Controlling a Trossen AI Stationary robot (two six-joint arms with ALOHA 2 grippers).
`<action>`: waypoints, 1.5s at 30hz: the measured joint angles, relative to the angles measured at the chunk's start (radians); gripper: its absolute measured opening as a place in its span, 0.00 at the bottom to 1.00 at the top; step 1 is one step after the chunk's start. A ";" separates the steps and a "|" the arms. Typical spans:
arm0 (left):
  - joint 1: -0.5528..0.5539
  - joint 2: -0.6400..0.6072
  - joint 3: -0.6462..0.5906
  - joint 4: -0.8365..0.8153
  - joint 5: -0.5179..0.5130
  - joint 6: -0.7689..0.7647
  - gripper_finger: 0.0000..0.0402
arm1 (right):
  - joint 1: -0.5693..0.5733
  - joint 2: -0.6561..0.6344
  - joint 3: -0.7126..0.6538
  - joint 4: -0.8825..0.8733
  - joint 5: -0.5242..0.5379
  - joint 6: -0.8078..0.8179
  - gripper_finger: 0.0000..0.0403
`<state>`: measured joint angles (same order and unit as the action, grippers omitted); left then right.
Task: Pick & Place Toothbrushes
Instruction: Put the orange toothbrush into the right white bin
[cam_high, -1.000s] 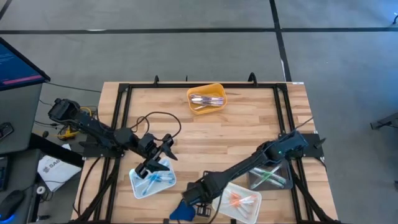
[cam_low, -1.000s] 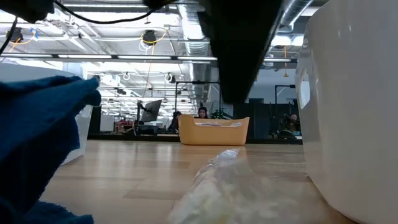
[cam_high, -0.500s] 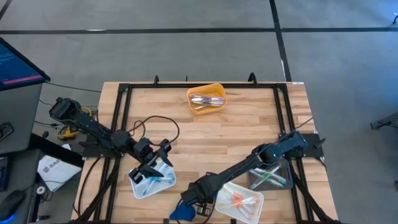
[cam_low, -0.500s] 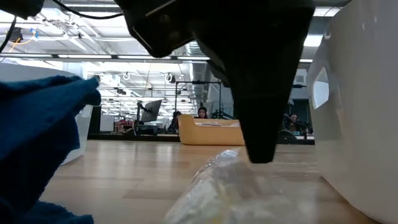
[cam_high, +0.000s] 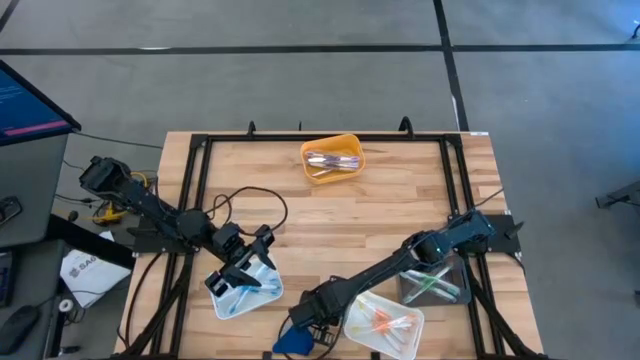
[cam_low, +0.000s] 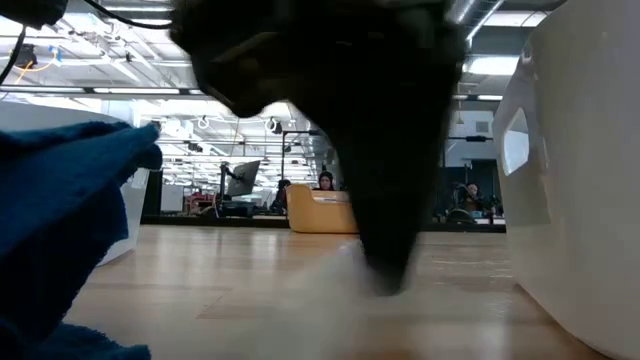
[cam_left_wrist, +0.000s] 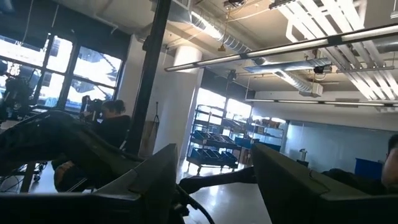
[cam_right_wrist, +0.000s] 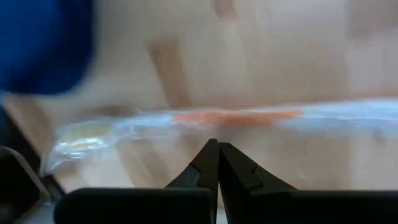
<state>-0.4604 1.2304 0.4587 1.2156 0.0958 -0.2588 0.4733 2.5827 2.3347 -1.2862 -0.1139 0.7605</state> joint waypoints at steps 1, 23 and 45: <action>-0.001 0.000 0.000 0.000 0.000 0.000 0.51 | -0.004 0.007 0.003 0.023 -0.001 0.000 0.00; -0.239 0.001 0.000 0.007 -0.227 0.139 0.51 | -0.002 -0.065 0.018 -0.061 0.257 0.055 0.00; -0.360 0.288 0.164 0.090 -0.328 0.116 0.51 | 0.005 -0.106 0.016 0.133 0.251 0.115 0.13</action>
<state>-0.8205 1.5187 0.6224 1.3058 -0.2317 -0.1427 0.4778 2.4767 2.3505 -1.1533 0.1367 0.8750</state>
